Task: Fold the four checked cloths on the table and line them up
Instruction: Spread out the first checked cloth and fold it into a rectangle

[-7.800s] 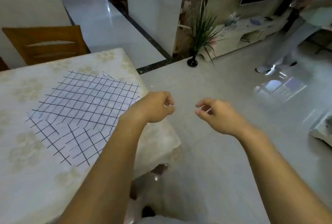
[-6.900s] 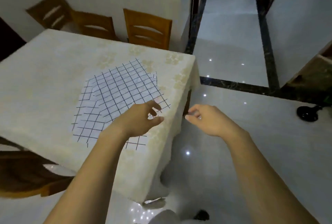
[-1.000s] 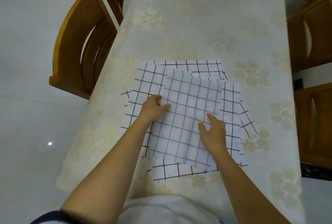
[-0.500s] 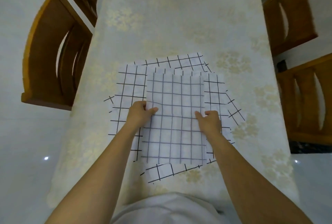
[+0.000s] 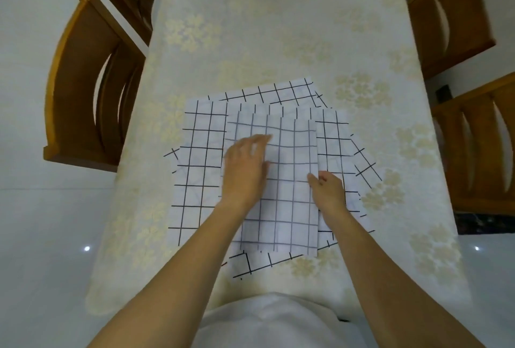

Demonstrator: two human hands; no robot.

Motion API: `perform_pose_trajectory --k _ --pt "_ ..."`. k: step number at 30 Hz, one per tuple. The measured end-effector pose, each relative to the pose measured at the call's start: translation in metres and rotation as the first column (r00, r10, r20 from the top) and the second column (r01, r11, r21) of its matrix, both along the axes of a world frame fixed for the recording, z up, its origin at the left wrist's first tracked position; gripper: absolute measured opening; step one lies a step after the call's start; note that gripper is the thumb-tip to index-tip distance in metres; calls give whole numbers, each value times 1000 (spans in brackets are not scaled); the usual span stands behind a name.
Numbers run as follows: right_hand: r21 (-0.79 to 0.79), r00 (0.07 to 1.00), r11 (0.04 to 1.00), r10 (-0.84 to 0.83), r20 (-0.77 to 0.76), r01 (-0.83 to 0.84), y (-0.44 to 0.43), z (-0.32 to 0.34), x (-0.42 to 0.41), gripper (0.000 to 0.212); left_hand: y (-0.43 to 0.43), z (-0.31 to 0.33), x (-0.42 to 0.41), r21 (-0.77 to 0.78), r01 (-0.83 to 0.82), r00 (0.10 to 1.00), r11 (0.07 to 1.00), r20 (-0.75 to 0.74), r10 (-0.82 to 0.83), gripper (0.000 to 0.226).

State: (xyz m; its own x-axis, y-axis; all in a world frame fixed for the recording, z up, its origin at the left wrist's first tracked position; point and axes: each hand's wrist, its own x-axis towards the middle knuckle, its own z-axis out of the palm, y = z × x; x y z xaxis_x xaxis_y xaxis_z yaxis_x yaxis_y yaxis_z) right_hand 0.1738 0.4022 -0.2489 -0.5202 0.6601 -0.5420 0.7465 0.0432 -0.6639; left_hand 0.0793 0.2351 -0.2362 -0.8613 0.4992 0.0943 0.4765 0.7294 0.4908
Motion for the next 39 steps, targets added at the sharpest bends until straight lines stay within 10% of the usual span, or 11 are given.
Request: perform_pose_trajectory --k 3,7,12,20,27,32,39 --pt "28 994 994 104 -13 -104 -11 -2 2 19 51 12 -2 -318 539 822 780 -3 -569 68" --pt "-32 987 989 147 64 -146 -17 -4 21 16 97 8 -1 -664 697 500 271 179 -848 46" --pt "-44 990 989 142 28 -140 -9 -4 50 37 114 3 -14 -719 667 479 194 215 -851 33" --pt "-62 984 983 177 35 -174 24 0 57 19 85 14 -67 -599 651 663 466 151 -733 19" --pt "10 957 959 282 61 -283 66 9 53 18 4 20 -122 -359 382 909 851 313 -276 23" --pt "-24 999 999 -23 -34 22 91 12 38 18 -52 3 -135 -182 124 881 975 472 -23 36" --pt "441 965 876 251 -77 -193 29 10 -9 26 -55 -15 -116 127 -368 699 921 691 184 29"
